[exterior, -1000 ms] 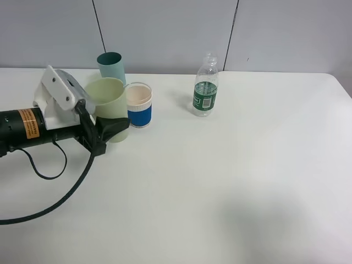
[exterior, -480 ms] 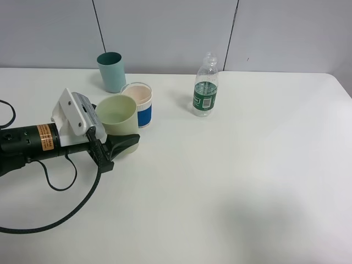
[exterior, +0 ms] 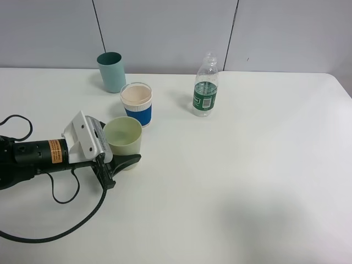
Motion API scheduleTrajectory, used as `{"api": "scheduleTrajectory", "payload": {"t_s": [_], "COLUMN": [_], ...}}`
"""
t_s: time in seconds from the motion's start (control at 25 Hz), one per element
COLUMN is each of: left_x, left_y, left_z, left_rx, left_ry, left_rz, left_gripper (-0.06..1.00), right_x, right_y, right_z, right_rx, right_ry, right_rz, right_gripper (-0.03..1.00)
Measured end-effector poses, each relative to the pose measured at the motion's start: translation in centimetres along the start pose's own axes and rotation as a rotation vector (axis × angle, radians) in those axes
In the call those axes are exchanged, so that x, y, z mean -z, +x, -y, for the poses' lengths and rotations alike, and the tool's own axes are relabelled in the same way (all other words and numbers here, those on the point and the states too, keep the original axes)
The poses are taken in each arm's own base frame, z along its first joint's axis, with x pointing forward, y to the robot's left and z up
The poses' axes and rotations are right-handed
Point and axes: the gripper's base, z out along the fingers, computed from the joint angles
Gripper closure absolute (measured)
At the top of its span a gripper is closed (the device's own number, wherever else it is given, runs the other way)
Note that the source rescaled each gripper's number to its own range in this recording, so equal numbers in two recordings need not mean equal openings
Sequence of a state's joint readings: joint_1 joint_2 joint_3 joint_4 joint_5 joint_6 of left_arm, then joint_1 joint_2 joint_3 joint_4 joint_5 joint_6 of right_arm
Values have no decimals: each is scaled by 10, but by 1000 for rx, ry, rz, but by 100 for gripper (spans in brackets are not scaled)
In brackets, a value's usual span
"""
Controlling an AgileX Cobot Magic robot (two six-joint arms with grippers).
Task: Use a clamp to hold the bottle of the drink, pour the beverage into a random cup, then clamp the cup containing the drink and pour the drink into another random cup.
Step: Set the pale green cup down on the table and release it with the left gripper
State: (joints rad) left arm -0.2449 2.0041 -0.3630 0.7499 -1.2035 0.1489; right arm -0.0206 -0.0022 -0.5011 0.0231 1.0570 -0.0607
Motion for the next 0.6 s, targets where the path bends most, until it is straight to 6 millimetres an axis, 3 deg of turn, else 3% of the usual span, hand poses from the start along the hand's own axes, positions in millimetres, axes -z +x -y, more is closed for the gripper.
{"api": "scheduleTrajectory", "payload": {"t_s": [0.6], "left_x": [-3], "left_y": [8], "left_z": [3], "left_rx": [29], "left_ry": [8], "left_rz": [15], "left_gripper": [90], "right_x": [0], "right_y": [0], "right_z": [0], "right_rx": [0], "right_ry": [0], "right_rz": [0], "right_gripper": [3]}}
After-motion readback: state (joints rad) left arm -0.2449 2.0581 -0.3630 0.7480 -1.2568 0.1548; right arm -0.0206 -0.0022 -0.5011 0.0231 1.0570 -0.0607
